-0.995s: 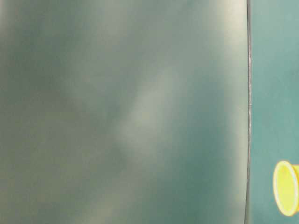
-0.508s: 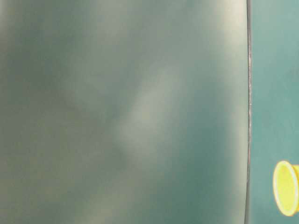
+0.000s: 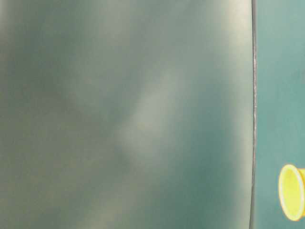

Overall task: Lift the orange cup with left arm.
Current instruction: 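Move the open left gripper rightward toward the orange cup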

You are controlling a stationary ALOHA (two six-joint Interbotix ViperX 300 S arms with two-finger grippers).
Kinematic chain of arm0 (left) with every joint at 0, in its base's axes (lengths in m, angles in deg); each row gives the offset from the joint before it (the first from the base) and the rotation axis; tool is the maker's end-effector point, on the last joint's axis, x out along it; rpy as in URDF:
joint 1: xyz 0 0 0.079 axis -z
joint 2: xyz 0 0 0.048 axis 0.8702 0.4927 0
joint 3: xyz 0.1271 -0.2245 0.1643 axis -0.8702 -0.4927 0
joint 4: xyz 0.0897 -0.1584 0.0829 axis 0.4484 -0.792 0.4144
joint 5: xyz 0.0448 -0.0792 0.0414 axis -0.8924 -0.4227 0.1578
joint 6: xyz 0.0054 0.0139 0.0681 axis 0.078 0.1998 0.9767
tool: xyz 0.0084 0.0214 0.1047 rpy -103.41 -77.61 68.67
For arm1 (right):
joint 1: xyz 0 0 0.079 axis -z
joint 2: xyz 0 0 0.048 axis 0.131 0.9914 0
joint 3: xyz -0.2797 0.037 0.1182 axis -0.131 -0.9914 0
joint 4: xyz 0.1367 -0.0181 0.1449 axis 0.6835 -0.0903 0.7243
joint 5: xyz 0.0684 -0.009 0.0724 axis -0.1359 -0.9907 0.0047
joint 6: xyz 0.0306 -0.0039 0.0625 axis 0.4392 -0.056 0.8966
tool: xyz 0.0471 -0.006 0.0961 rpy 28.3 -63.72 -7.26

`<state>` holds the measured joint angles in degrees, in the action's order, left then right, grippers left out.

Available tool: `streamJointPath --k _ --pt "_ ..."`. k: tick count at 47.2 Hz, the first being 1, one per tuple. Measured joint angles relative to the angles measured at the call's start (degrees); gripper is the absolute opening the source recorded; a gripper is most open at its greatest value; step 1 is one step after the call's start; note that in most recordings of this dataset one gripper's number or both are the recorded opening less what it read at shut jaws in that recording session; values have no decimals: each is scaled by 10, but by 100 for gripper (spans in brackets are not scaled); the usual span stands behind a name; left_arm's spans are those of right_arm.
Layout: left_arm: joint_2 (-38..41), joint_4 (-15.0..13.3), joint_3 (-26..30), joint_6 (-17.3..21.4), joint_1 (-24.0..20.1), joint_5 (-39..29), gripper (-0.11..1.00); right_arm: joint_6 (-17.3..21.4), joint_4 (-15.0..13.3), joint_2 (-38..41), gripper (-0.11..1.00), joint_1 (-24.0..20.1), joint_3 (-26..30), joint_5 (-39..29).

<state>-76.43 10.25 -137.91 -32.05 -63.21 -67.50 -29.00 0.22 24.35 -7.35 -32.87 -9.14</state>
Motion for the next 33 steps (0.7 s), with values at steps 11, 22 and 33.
streamJointPath --k 11,22,33 --pt "68 0 3 -10 -11 25 84 0 0 0 0 0 0 -12" --pt "137 0 18 -11 -11 62 85 0 0 0 0 0 0 -15" --pt "202 0 27 -13 -11 90 85 0 0 1 0 0 0 -15"
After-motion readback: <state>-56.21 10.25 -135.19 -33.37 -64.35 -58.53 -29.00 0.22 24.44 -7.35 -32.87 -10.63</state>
